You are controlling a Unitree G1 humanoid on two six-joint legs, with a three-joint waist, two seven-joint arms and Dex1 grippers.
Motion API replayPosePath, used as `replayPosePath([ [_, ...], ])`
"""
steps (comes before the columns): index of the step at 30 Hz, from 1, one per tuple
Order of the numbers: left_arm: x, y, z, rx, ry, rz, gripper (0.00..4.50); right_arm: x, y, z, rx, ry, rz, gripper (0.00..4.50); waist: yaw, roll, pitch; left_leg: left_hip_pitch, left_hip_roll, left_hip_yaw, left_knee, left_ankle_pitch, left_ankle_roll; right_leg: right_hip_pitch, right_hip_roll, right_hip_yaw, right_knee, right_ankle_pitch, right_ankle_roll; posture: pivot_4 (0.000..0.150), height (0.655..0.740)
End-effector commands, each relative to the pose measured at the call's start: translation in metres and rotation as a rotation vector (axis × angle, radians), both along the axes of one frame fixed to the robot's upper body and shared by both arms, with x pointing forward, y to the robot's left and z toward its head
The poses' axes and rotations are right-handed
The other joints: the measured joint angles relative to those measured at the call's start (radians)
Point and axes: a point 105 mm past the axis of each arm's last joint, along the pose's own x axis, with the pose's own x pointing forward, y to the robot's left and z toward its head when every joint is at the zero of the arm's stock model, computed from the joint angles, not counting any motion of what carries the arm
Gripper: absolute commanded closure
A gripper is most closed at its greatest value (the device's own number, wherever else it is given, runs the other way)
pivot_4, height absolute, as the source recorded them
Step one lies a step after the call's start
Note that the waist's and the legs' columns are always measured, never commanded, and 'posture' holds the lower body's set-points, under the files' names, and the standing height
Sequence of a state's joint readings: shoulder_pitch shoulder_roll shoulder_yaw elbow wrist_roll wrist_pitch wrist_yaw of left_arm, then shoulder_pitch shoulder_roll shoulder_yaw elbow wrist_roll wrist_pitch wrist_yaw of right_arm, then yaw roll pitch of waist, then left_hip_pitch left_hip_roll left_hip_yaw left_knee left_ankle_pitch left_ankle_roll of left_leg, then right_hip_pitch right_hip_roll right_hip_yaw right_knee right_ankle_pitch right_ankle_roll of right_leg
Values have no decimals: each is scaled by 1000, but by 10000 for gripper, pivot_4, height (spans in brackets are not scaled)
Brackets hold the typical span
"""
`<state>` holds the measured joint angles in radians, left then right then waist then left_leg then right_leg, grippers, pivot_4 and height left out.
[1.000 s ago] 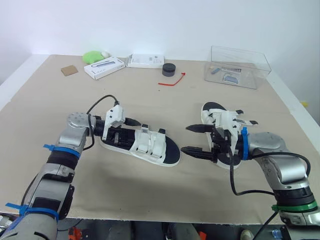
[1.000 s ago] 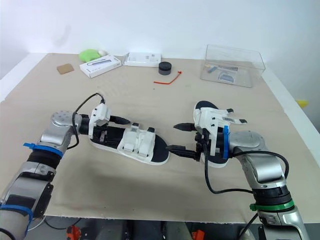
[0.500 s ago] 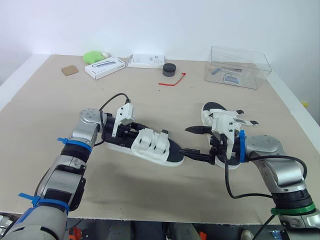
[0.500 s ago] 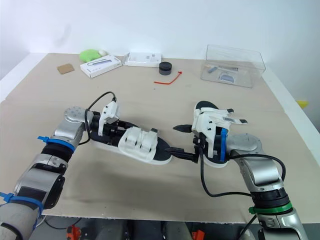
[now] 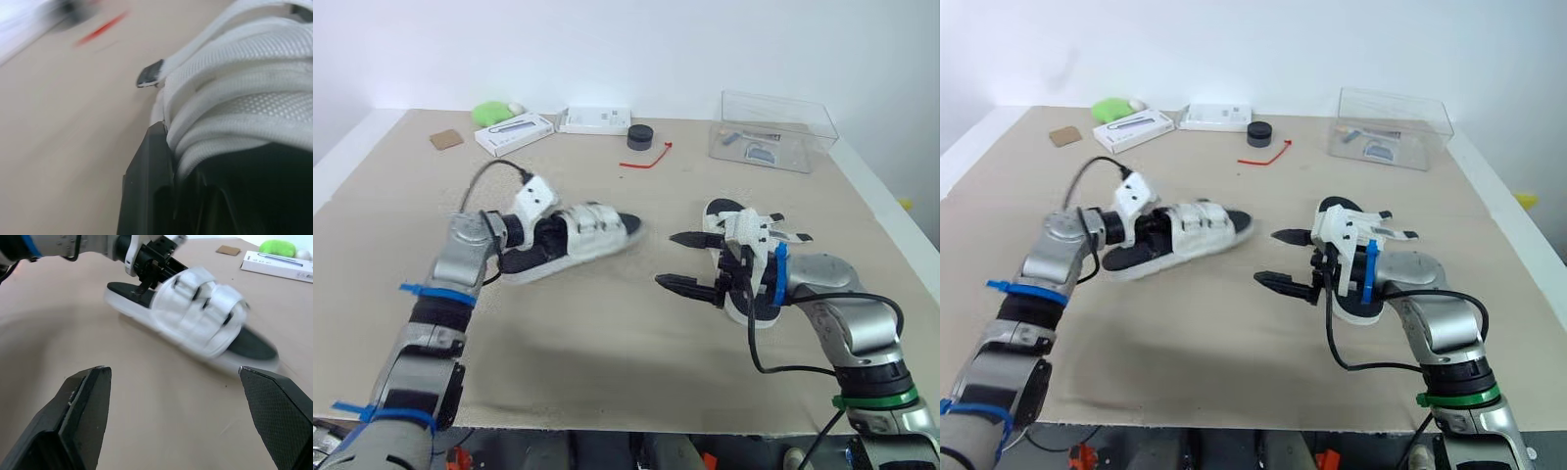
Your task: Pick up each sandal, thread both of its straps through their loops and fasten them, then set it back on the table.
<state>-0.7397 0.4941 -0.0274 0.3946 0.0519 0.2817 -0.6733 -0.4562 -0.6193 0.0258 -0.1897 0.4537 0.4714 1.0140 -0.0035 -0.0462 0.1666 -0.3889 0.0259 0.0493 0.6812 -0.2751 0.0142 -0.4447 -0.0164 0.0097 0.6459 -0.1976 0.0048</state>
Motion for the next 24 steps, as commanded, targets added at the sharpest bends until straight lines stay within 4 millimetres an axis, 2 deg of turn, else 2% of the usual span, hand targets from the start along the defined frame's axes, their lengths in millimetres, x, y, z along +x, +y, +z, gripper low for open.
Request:
replayPosePath([
  [1,4,55,32,-88,-129,434,44645,8,13,21,81,-3,9,0,-2,0,0,0,0,1,1,0,0,0,-1,0,0,0,0,1500,7400],
  [4,2,70,24,-150,-118,611,44645,11,21,25,116,5,18,0,2,0,0,-1,0,-1,1,0,-1,0,-3,-2,0,1,-1,1500,7400],
  [7,3,68,16,-219,-96,695,44645,15,27,25,114,3,25,0,13,0,0,-1,-2,-1,1,0,-1,0,-5,-3,1,1,-1,1500,7400],
  [15,0,60,-6,-243,-4,711,44645,17,33,17,54,-17,45,0,12,0,0,-2,-6,-1,1,0,-3,0,-12,-7,0,2,2,1500,7400],
  [18,-4,57,-2,-231,-20,671,33008,17,33,15,43,-22,44,0,12,0,0,-1,-6,-1,1,0,-3,1,-12,-7,1,2,1,1500,7400],
  [19,-6,57,-1,-230,-22,669,28475,18,33,15,43,-22,40,0,12,0,0,-1,-6,-1,1,0,-3,1,-12,-7,1,2,1,1500,7400],
  [20,-8,58,0,-234,-23,671,21823,18,32,15,42,-21,37,0,12,0,0,-1,-5,-1,1,0,-3,1,-12,-7,1,3,1,1500,7400],
  [21,-10,60,1,-239,-26,672,18907,18,32,14,41,-21,34,0,12,0,0,-1,-5,-1,1,0,-3,1,-12,-7,1,3,1,1500,7400],
  [22,-14,61,2,-251,-32,670,13027,18,31,13,36,-22,30,0,11,0,0,-1,-5,-1,1,0,-3,1,-12,-7,1,3,0,1500,7400],
  [24,-21,61,7,-269,-48,659,4469,18,29,11,31,-23,24,0,10,0,0,-1,-5,-1,1,0,-3,1,-12,-6,1,3,0,1500,7400],
])
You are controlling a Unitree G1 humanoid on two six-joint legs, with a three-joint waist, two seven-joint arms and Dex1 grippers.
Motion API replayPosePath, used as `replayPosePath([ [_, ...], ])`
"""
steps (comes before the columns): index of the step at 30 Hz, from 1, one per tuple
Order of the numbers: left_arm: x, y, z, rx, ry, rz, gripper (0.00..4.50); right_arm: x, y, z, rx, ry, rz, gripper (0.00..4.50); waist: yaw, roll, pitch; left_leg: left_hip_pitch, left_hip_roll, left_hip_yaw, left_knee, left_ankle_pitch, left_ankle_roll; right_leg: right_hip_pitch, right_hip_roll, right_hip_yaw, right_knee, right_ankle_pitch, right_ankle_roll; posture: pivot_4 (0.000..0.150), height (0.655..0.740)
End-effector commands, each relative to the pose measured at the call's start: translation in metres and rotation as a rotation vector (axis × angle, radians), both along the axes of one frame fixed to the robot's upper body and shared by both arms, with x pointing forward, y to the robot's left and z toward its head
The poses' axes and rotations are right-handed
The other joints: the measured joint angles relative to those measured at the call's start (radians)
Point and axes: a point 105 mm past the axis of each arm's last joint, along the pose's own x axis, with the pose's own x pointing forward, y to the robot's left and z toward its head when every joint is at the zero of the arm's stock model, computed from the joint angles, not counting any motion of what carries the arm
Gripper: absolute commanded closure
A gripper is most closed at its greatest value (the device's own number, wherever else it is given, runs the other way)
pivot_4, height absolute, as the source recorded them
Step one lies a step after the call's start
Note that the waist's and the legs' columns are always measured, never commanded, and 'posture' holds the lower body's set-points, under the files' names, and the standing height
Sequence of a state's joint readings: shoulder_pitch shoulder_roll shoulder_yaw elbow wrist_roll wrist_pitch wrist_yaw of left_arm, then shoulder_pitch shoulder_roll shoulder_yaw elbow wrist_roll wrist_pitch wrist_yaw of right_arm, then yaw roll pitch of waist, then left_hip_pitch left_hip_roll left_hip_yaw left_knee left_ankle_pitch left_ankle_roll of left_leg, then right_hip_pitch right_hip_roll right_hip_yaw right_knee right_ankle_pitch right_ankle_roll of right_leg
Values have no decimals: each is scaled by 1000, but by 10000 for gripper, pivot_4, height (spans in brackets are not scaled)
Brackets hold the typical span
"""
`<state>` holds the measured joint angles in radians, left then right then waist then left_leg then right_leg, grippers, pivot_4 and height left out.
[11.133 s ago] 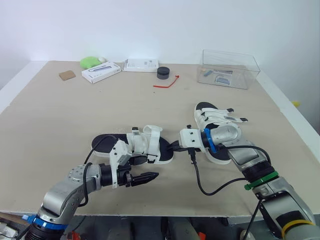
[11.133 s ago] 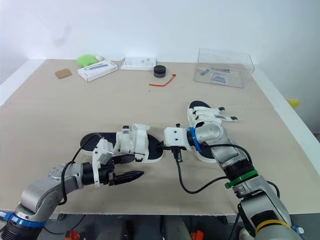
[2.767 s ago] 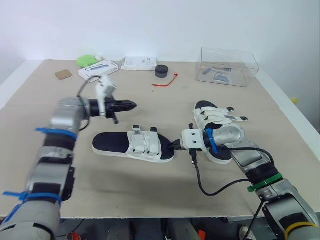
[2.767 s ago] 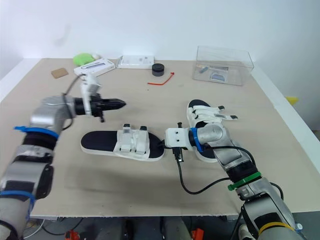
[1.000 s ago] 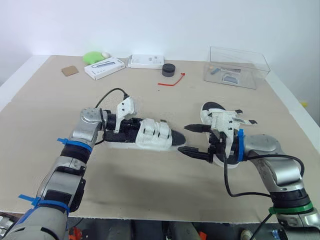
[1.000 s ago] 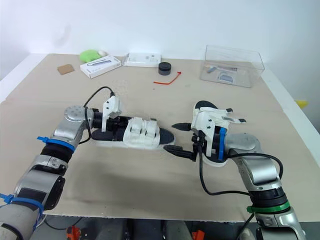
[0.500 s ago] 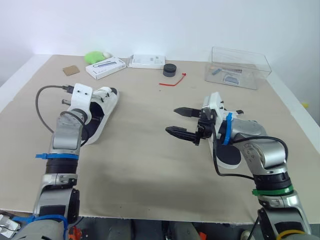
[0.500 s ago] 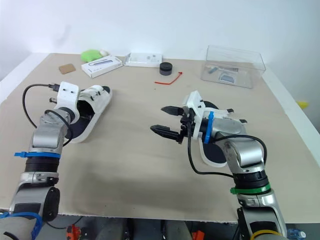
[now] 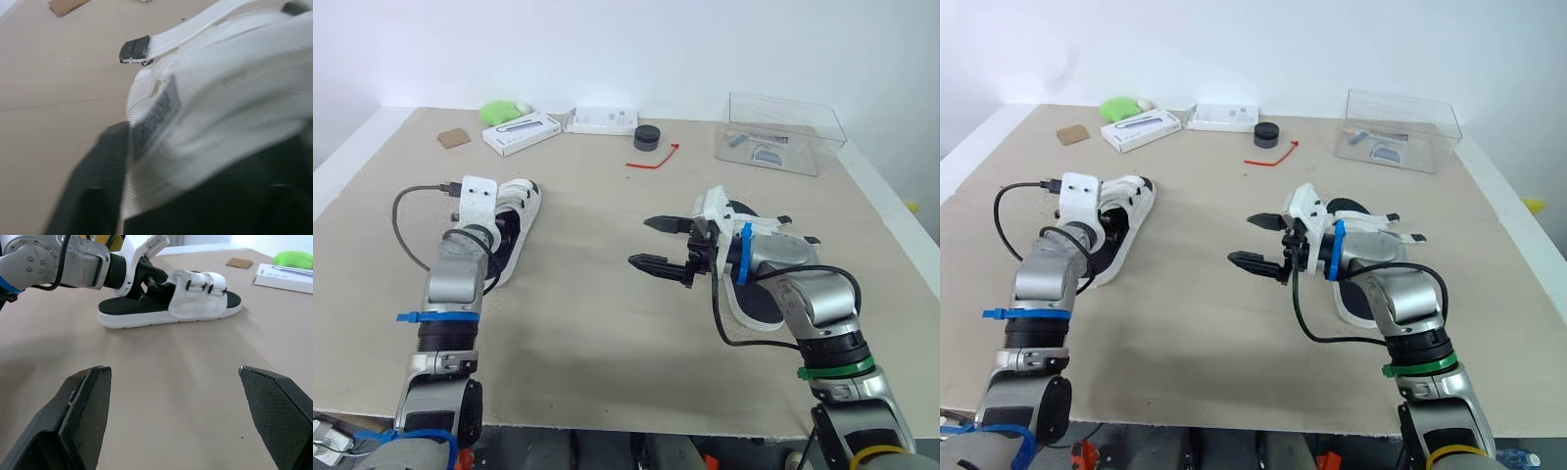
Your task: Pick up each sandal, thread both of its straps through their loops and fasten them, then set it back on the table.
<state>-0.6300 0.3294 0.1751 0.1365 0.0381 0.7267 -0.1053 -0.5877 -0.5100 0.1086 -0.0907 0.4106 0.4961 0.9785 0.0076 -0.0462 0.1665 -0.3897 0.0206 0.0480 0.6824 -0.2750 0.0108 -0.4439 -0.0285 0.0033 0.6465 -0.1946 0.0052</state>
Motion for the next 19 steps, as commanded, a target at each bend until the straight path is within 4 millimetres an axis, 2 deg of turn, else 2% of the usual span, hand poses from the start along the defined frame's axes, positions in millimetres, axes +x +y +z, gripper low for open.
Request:
replayPosePath([
  [1,-14,3,25,-7,-94,-15,287,0,-6,7,1,-39,-10,0,-1,0,0,0,0,0,0,0,0,0,0,0,0,0,0,1500,7400],
  [6,-41,-21,48,35,-214,-163,287,-3,-12,4,-17,-64,-10,0,-1,0,0,0,0,-1,0,0,0,0,0,0,0,0,0,1500,7400],
  [7,-49,-29,50,28,-238,-214,287,-4,-14,4,-16,-71,-12,0,-1,0,0,0,0,0,0,0,0,0,0,1,0,0,0,1500,7400],
  [9,-73,-56,52,-14,-294,-428,287,-13,-15,1,9,-72,1,0,-1,0,0,0,0,0,0,0,0,1,0,1,0,0,0,1500,7400],
  [11,-92,-71,44,-11,-286,-576,287,-26,-13,-6,-11,-92,42,0,-1,0,0,1,1,0,0,-1,-1,1,0,1,-1,-1,-1,1500,7400],
  [16,-121,-84,13,81,-161,-872,287,-51,-20,-30,-134,-148,114,0,-1,1,0,3,2,0,0,-1,-1,2,3,1,0,-2,-3,1500,7400],
  [19,-135,-91,6,177,-140,-1038,287,-59,-27,-38,-163,-160,126,0,0,1,0,5,2,1,0,2,0,3,7,0,0,-5,-1,1500,7400],
])
